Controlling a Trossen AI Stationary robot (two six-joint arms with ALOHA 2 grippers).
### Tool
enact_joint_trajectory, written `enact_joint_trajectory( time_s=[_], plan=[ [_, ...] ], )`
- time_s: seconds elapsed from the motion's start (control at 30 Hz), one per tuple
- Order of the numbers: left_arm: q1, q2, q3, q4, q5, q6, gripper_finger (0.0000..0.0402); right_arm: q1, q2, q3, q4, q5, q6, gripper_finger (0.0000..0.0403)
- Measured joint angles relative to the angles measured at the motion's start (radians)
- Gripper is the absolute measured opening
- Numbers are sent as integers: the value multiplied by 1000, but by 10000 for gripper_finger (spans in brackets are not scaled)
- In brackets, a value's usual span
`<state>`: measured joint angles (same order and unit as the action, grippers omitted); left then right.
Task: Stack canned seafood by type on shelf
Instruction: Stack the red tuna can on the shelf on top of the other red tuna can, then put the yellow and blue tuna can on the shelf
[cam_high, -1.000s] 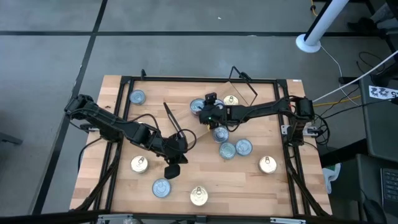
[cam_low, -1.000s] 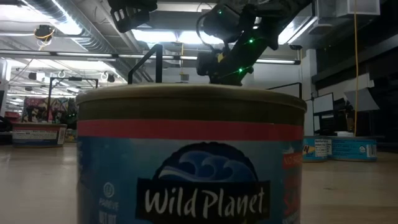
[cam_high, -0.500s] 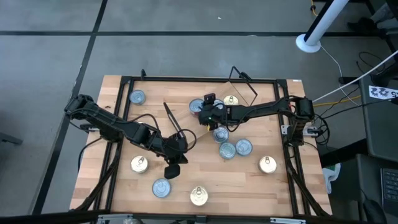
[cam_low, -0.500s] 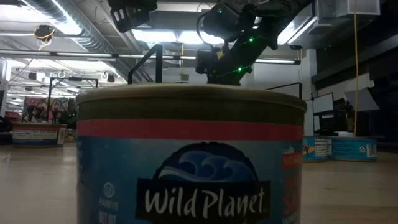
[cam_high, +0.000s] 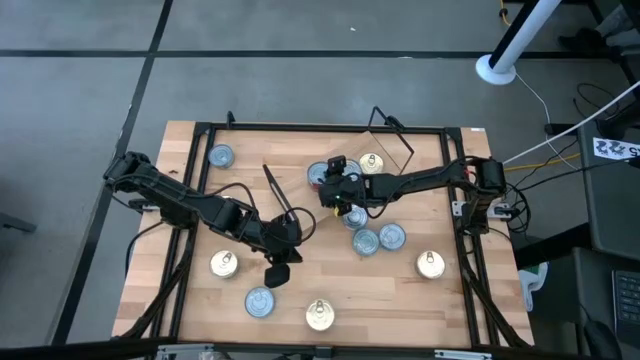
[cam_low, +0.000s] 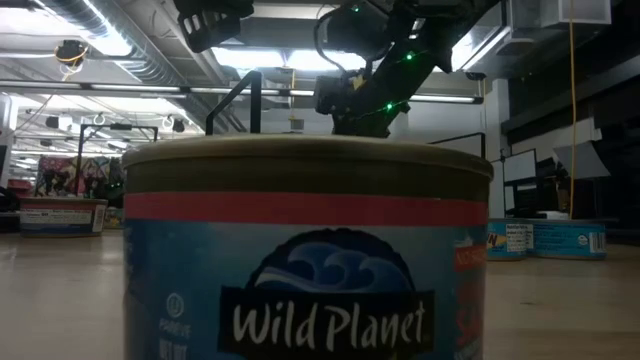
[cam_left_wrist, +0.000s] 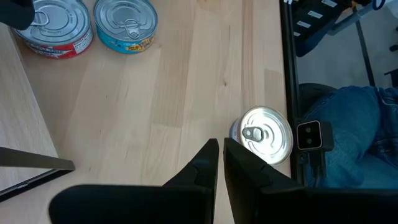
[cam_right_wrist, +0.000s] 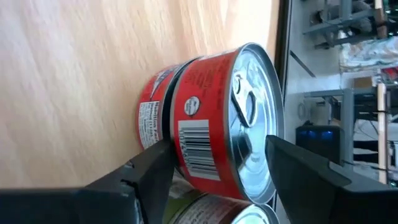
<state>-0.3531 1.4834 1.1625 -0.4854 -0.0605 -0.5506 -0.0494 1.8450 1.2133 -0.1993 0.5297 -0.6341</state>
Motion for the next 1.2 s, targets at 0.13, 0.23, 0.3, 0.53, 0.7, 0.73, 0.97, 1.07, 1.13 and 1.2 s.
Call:
enact_joint_trajectory(
  time_s=[0.13,0.23,0.3,0.53,0.7,0.73,0.97,1.07,1.13,1.2],
  plan=[
    [0,0,0,2,0,0,21,-6,-5,0,-5,-19,-27,250],
    [0,0,0,3,0,0,21,-18,-11,0,-7,-45,-29,250],
    [0,0,0,2,0,0,21,-25,-11,0,-8,-52,-28,250],
    [0,0,0,3,0,0,21,-23,-13,20,-53,-54,-29,250],
    [0,0,0,3,0,-1,21,-23,-13,104,-194,-95,-16,250],
    [0,0,0,3,0,-1,21,-23,-13,121,-220,-103,-4,250],
    [0,0,0,3,0,-1,21,-23,-14,188,-318,-105,6,250],
    [0,0,0,2,0,-1,21,-18,-14,232,-419,-105,10,250],
    [0,0,0,2,0,0,21,-8,-14,261,-505,-103,45,250],
    [0,0,0,3,0,0,21,4,-18,297,-577,-102,87,250]
  ],
)
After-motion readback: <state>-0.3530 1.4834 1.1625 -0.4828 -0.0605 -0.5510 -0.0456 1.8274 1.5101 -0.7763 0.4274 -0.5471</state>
